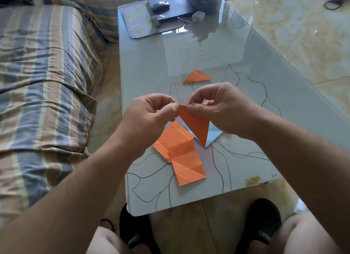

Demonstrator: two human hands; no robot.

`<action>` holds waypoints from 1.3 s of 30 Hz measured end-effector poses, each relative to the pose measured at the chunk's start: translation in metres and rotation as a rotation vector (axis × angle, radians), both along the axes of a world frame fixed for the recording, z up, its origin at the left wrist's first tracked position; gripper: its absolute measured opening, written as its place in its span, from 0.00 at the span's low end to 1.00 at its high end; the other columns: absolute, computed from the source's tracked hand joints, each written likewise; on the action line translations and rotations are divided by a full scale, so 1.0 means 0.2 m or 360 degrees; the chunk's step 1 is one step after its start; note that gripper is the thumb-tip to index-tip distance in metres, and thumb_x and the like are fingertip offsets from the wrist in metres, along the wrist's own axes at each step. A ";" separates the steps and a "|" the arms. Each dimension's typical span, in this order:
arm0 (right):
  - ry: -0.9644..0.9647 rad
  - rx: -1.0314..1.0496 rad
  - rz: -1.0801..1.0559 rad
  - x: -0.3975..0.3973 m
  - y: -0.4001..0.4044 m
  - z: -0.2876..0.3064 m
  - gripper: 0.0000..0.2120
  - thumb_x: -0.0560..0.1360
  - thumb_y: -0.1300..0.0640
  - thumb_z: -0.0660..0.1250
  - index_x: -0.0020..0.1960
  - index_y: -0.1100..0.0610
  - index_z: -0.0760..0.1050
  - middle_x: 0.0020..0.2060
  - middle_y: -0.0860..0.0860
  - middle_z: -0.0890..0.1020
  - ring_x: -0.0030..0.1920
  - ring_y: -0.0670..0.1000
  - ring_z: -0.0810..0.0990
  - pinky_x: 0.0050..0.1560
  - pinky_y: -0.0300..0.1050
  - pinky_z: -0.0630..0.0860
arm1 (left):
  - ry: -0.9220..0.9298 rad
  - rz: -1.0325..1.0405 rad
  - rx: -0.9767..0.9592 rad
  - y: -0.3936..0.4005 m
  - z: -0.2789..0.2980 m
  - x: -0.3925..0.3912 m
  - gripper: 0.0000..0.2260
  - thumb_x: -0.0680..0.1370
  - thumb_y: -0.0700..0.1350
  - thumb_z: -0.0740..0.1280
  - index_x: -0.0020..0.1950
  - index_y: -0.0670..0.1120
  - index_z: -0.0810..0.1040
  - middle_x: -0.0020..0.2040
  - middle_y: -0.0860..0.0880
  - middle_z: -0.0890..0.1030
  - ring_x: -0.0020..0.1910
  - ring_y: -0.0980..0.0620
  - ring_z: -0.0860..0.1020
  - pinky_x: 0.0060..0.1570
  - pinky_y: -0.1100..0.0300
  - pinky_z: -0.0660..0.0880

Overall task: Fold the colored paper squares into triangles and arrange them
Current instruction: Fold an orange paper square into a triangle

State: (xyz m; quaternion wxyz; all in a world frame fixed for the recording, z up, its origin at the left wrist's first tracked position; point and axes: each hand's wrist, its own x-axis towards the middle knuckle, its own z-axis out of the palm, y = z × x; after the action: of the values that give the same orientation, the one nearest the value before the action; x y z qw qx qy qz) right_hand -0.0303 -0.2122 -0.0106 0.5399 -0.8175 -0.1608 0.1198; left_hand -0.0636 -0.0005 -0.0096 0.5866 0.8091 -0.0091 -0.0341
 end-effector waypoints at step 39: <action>0.0016 -0.0319 0.0050 -0.03 0.02 0.00 0.03 0.76 0.51 0.75 0.46 0.49 0.85 0.36 0.37 0.85 0.35 0.38 0.81 0.37 0.33 0.74 | 0.0080 -0.0097 0.0367 -0.02 -0.02 -0.01 0.05 0.77 0.51 0.72 0.44 0.51 0.84 0.39 0.44 0.85 0.41 0.38 0.82 0.42 0.43 0.80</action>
State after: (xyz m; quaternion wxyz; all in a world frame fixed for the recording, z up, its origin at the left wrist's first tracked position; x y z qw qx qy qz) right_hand -0.0360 -0.2084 -0.0101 0.4544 -0.8641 -0.1581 0.1479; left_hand -0.0654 -0.0051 -0.0127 0.4884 0.8694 -0.0152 -0.0730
